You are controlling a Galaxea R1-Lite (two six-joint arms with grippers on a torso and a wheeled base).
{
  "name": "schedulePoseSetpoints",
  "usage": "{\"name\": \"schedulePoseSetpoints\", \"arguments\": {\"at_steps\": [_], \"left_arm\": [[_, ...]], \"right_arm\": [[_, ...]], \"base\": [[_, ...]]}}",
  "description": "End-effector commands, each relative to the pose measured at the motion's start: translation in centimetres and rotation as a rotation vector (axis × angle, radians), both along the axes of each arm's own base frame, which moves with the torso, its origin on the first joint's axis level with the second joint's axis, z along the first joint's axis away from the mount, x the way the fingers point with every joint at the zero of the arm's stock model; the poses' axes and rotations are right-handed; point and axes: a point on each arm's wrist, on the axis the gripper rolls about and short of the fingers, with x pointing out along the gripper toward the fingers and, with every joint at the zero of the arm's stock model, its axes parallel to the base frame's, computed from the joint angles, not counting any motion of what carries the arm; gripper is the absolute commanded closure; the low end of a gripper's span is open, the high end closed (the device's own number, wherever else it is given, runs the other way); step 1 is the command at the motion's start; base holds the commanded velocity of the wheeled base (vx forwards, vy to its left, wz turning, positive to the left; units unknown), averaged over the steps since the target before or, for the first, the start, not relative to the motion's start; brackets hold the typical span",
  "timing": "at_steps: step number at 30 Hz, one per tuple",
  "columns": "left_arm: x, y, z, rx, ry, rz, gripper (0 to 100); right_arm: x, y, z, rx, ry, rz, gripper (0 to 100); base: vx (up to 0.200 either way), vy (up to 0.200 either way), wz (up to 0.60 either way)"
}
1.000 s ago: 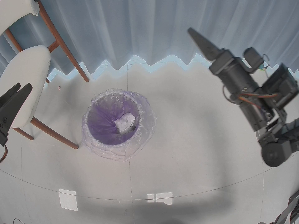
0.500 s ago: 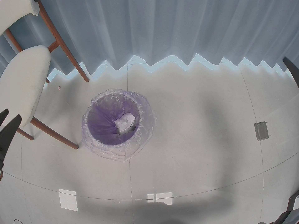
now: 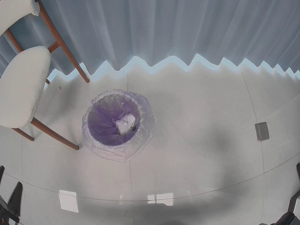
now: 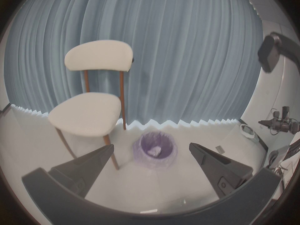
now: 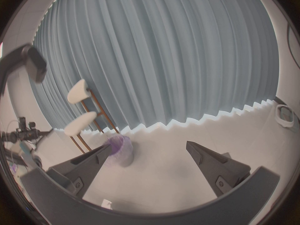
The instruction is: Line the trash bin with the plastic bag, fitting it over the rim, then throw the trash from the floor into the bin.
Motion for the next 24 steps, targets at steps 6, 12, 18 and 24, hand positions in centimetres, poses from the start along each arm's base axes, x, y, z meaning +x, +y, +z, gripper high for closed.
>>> {"name": "schedulePoseSetpoints", "arguments": {"at_steps": [6, 12, 18, 24], "left_arm": [[-0.25, 0.10, -7.91, 0.155, 0.072, 0.156, 0], [-0.26, 0.44, -7.94, 0.144, 0.087, 0.310, 0], [-0.30, 0.69, -7.89, 0.150, 0.091, 0.424, 0], [-0.25, 0.07, -8.15, 0.109, 0.099, 0.137, 0]], "right_arm": [[-1.51, -0.08, -9.34, -0.103, 0.095, -0.168, 0], [-1.51, -0.15, -9.35, -0.082, 0.100, -0.196, 0], [-1.51, -0.18, -9.34, -0.066, 0.100, -0.208, 0], [-1.51, -0.18, -9.34, -0.066, 0.100, -0.208, 0]], "base": [[0.000, 0.000, 0.00], [0.000, 0.000, 0.00], [0.000, 0.000, 0.00], [0.000, 0.000, 0.00]]}}
